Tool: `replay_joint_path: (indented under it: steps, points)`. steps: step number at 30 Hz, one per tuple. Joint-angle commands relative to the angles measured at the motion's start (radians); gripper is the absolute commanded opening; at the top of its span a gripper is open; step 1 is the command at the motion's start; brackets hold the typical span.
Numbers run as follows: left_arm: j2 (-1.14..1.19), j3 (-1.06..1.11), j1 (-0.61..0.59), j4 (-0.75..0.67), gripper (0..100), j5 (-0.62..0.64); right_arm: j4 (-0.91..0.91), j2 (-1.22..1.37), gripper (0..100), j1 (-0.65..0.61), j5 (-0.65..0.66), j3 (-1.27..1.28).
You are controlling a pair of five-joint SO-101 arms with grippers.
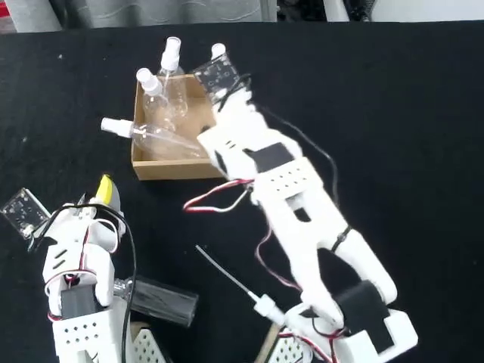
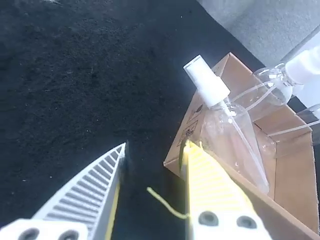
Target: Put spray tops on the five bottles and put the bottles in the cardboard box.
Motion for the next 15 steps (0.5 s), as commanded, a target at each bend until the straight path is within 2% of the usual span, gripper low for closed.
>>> replay_joint_path:
  steps: [1,8,15]
  points:
    - [-0.011,0.022,-0.007,-0.025,17,-0.009,0.028,-0.056,25.1,-0.08,0.011,-0.027]
    - [-0.011,0.022,-0.007,-0.025,17,-0.009,0.025,-0.054,25.1,-0.196,0.011,-0.024]
    - [-0.011,0.022,-0.007,-0.025,17,-0.009,-0.018,-0.05,25.4,-0.242,0.012,-0.022]
